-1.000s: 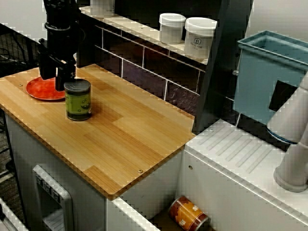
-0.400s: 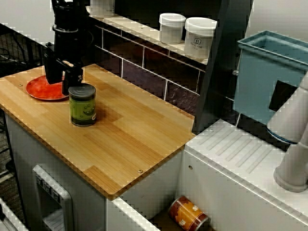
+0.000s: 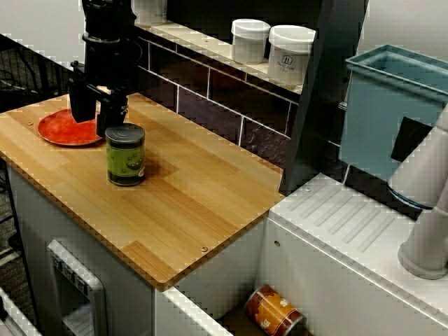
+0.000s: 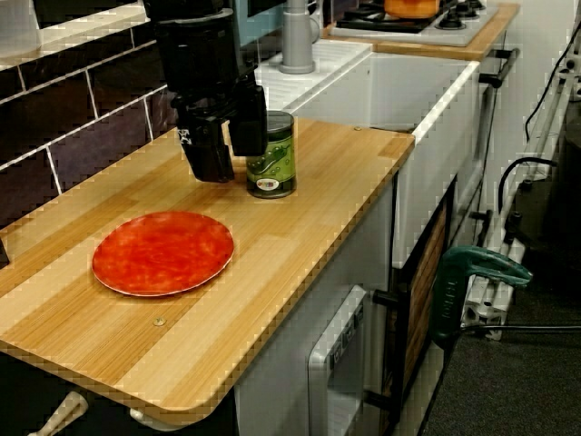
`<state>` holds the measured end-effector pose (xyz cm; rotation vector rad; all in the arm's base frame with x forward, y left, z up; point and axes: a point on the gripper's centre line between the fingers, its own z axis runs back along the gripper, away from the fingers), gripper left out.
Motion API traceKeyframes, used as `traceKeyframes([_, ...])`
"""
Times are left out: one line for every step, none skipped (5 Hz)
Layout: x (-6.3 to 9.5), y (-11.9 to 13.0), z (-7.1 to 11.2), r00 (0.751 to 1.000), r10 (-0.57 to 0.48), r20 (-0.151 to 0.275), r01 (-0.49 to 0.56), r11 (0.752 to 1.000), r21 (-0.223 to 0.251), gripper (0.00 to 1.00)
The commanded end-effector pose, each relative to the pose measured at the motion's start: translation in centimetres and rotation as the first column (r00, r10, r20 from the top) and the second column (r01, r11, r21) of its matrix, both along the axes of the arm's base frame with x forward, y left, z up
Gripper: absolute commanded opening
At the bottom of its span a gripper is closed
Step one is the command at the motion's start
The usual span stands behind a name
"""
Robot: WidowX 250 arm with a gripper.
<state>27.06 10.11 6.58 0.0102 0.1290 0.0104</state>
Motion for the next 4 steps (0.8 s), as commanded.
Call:
traceKeyframes([-0.5, -1.4, 0.7, 0.999, -0.026, 0.021, 0.026, 1.000, 0.016, 1.00])
traceKeyframes([-1.1, -2.4, 0.9, 0.999, -0.038, 0.015, 0.038, 0.999, 0.000, 1.00])
traceKeyframes([-1.4, -3.2, 1.1, 0.999, -0.045, 0.006, 0.045, 0.999, -0.022, 1.00])
traceKeyframes([-1.5, -4.2, 1.4, 0.999, -0.034, 0.020, 0.035, 0.998, -0.050, 1.00])
